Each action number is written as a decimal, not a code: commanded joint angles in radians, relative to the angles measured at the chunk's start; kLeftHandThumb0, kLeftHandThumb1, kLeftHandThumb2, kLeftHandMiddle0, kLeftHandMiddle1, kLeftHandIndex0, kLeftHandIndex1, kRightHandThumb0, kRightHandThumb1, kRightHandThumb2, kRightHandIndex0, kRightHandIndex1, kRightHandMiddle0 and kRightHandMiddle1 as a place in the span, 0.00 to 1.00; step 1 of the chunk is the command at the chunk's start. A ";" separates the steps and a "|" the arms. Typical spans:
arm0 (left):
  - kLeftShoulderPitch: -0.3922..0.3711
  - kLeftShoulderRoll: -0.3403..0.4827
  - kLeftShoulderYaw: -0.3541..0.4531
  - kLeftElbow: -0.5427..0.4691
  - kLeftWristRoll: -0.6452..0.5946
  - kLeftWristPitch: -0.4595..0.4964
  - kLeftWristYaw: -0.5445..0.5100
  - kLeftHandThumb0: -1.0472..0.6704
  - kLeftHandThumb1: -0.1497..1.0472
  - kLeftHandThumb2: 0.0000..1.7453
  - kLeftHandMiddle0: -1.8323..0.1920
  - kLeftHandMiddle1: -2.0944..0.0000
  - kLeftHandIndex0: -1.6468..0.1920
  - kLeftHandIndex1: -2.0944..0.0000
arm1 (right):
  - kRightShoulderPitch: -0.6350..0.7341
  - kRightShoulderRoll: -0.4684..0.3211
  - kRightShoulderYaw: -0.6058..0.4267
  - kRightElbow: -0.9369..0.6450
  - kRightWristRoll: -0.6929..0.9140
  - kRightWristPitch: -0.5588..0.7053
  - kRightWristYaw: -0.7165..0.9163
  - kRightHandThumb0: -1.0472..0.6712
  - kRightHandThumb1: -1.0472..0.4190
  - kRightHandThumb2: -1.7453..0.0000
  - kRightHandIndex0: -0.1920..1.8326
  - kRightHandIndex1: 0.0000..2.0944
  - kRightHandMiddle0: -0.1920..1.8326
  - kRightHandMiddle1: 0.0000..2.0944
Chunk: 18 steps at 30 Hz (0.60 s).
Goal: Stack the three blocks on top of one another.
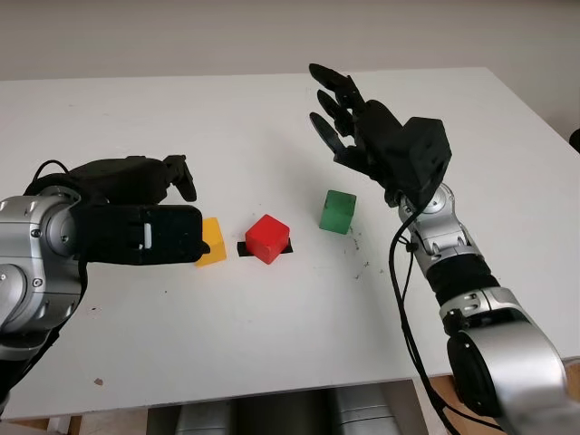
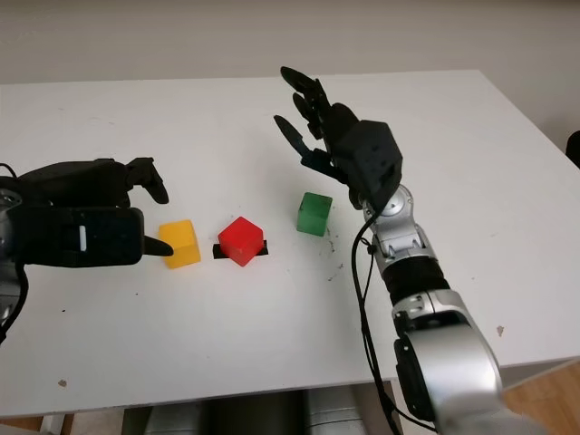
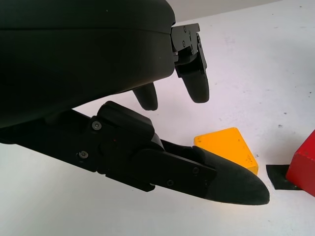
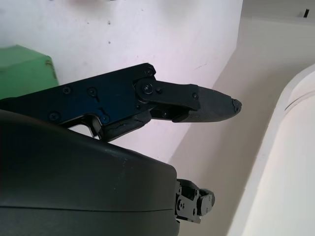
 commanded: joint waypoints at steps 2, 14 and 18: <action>0.020 -0.016 -0.008 -0.015 0.019 -0.014 0.010 0.02 1.00 0.08 1.00 0.38 1.00 0.48 | 0.048 0.004 -0.030 -0.087 0.036 0.029 0.000 0.19 0.00 0.68 0.04 0.01 0.01 0.06; 0.060 -0.057 -0.033 0.004 0.107 -0.070 0.018 0.04 1.00 0.06 0.84 0.87 0.99 0.55 | 0.199 0.005 -0.076 -0.265 0.065 0.073 -0.051 0.25 0.00 0.62 0.04 0.02 0.03 0.05; 0.071 -0.062 -0.032 0.025 0.119 -0.111 0.038 0.02 1.00 0.09 0.99 0.44 1.00 0.44 | 0.221 0.008 -0.080 -0.290 0.066 0.085 -0.062 0.22 0.00 0.65 0.04 0.02 0.03 0.04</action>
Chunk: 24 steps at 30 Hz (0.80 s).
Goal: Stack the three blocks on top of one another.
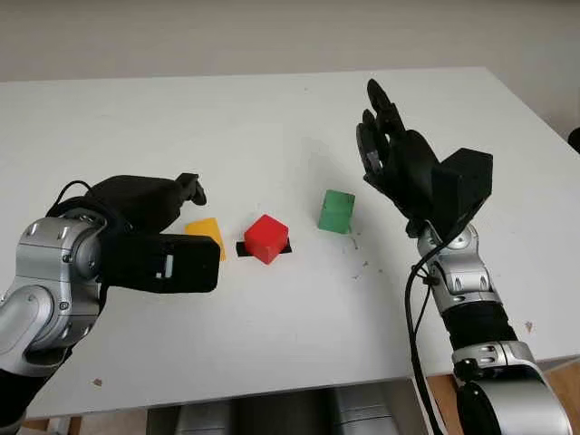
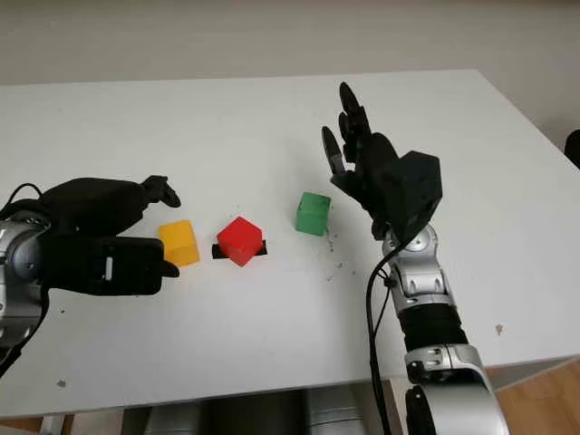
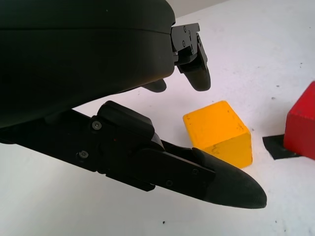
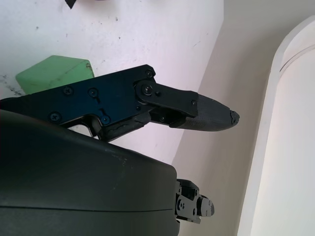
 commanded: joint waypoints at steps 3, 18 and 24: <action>0.019 -0.021 0.004 0.016 0.008 -0.020 0.025 0.02 1.00 0.09 1.00 0.30 1.00 0.38 | 0.007 -0.002 -0.006 -0.034 -0.002 0.011 -0.010 0.23 0.00 0.64 0.04 0.02 0.03 0.04; 0.017 -0.075 0.007 0.094 0.036 -0.039 0.069 0.05 1.00 0.08 1.00 0.13 1.00 0.16 | 0.021 0.007 -0.006 -0.071 0.002 0.049 -0.014 0.26 0.00 0.62 0.04 0.02 0.03 0.03; 0.016 -0.082 0.016 0.128 0.021 -0.062 0.102 0.06 1.00 0.09 1.00 0.04 1.00 0.06 | 0.024 0.007 -0.007 -0.077 0.003 0.059 -0.016 0.26 0.00 0.64 0.04 0.02 0.04 0.04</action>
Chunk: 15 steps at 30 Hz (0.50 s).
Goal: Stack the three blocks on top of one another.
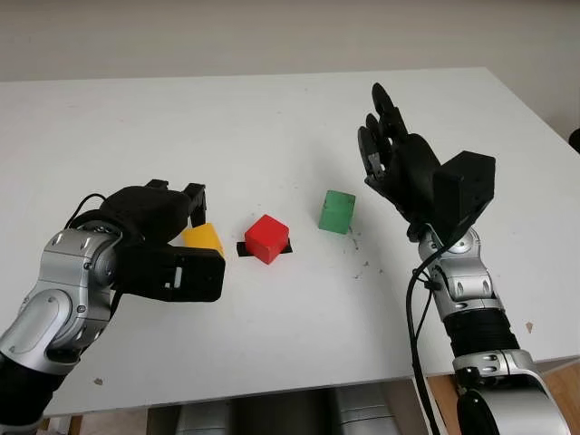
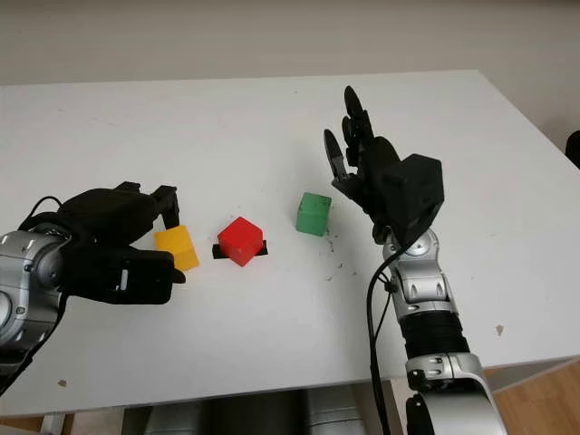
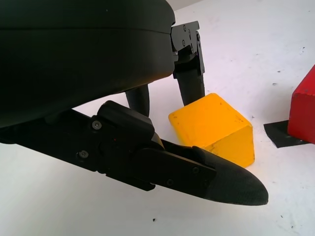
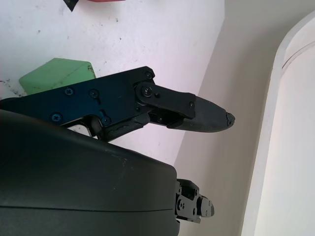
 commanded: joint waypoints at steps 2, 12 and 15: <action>-0.004 -0.015 0.014 0.009 -0.008 0.003 0.021 0.05 1.00 0.09 1.00 0.02 1.00 0.02 | 0.004 0.003 -0.006 -0.030 0.007 0.018 -0.004 0.26 0.00 0.64 0.04 0.02 0.04 0.04; -0.004 -0.031 -0.016 0.015 0.062 0.023 0.012 0.04 1.00 0.15 0.96 0.36 1.00 0.23 | 0.011 -0.001 -0.005 -0.055 0.002 0.053 -0.010 0.26 0.00 0.66 0.04 0.02 0.05 0.04; -0.001 -0.036 -0.014 0.011 0.066 0.023 0.009 0.09 1.00 0.13 0.93 0.44 0.96 0.27 | 0.013 -0.001 -0.006 -0.058 0.004 0.050 -0.007 0.27 0.00 0.66 0.04 0.02 0.04 0.03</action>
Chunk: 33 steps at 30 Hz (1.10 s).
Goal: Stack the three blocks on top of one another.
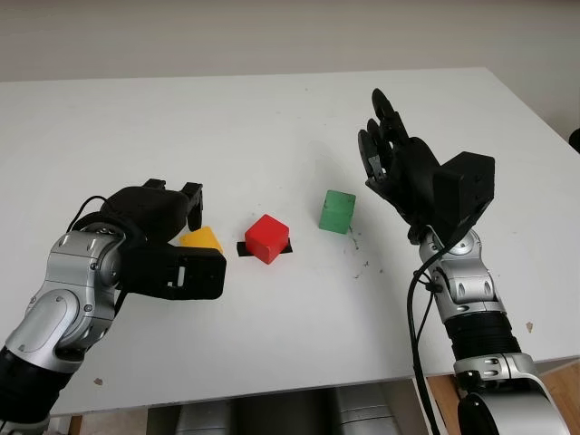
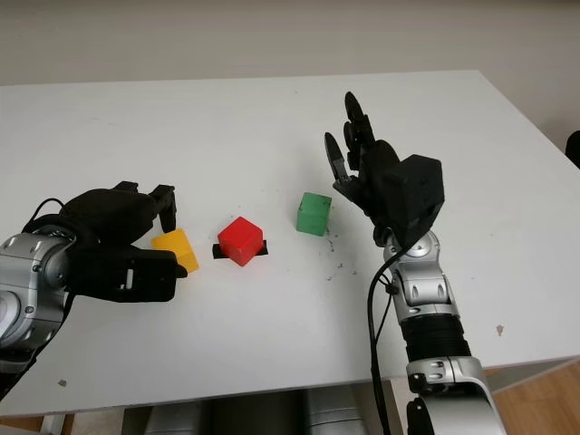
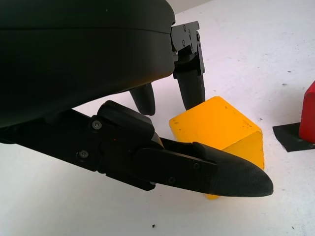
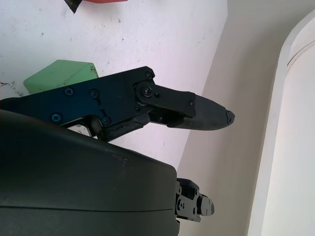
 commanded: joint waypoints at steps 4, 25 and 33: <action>0.015 -0.015 0.012 -0.009 -0.011 -0.015 0.033 0.21 1.00 0.07 0.85 0.57 0.81 0.43 | 0.004 -0.003 -0.005 -0.019 0.004 0.000 0.003 0.27 0.00 0.66 0.03 0.02 0.04 0.03; 0.050 0.000 0.039 -0.026 -0.071 -0.064 0.082 0.43 0.94 0.03 0.80 0.68 0.69 0.38 | 0.004 -0.004 -0.008 -0.014 -0.002 -0.006 -0.007 0.25 0.00 0.69 0.04 0.03 0.05 0.03; 0.018 0.021 0.059 -0.081 -0.076 -0.097 0.064 0.37 0.92 0.03 0.81 0.57 0.68 0.28 | 0.005 -0.005 -0.005 -0.020 -0.006 0.000 -0.003 0.25 0.00 0.69 0.03 0.02 0.05 0.03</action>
